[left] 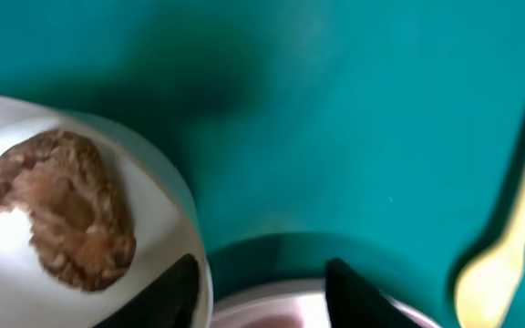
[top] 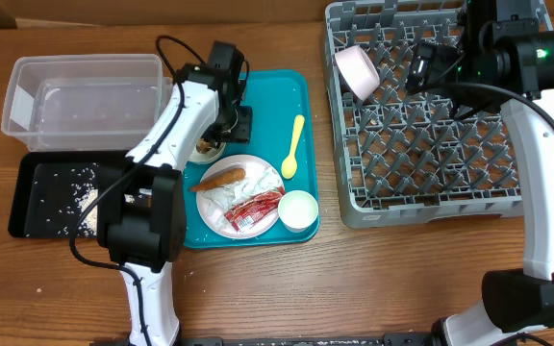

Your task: Sort waste into correct bins and load items into the dishwasher

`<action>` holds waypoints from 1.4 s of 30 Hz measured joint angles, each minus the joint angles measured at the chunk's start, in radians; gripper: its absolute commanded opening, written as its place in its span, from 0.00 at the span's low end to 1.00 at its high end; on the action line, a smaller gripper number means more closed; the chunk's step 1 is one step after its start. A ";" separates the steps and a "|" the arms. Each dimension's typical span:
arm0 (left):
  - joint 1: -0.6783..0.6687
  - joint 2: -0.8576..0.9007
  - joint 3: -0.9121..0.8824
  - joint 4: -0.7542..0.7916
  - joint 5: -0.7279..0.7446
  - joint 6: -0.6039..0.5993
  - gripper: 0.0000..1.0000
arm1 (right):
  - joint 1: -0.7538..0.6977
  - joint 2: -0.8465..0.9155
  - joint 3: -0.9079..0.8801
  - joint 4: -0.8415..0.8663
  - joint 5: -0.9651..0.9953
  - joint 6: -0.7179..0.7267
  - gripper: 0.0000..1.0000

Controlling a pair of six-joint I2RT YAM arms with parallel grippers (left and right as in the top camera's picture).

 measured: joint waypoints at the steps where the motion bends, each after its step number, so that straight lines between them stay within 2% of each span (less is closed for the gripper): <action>1: 0.000 0.000 -0.011 0.013 -0.003 -0.002 0.30 | 0.000 0.000 0.000 0.000 0.000 -0.001 0.96; 8: 0.000 0.000 -0.039 0.040 -0.023 -0.011 0.24 | 0.000 0.000 0.000 0.000 -0.006 0.000 0.95; 11: 0.000 0.000 -0.043 0.046 -0.045 -0.012 0.12 | 0.000 0.000 0.000 0.000 -0.007 0.000 0.95; 12: 0.000 0.000 -0.047 0.048 -0.053 -0.014 0.04 | 0.000 0.000 0.000 0.000 -0.007 0.000 0.95; 19: 0.000 -0.006 -0.057 0.058 -0.095 -0.026 0.04 | 0.000 0.000 0.000 -0.008 -0.007 0.000 0.95; 24: 0.000 -0.005 0.040 -0.099 -0.079 -0.030 0.04 | 0.000 0.000 0.000 -0.011 -0.007 0.000 0.95; 34: 0.000 -0.006 0.526 -0.618 -0.059 -0.026 0.04 | 0.000 0.000 0.000 -0.019 -0.007 -0.001 0.95; 37: 0.000 -0.029 0.560 -0.701 -0.068 -0.025 0.04 | 0.000 0.000 0.000 -0.019 -0.006 0.000 0.95; 42: 0.004 -0.135 0.504 -0.703 -0.084 -0.025 0.04 | 0.000 0.000 0.000 -0.032 -0.007 0.000 0.95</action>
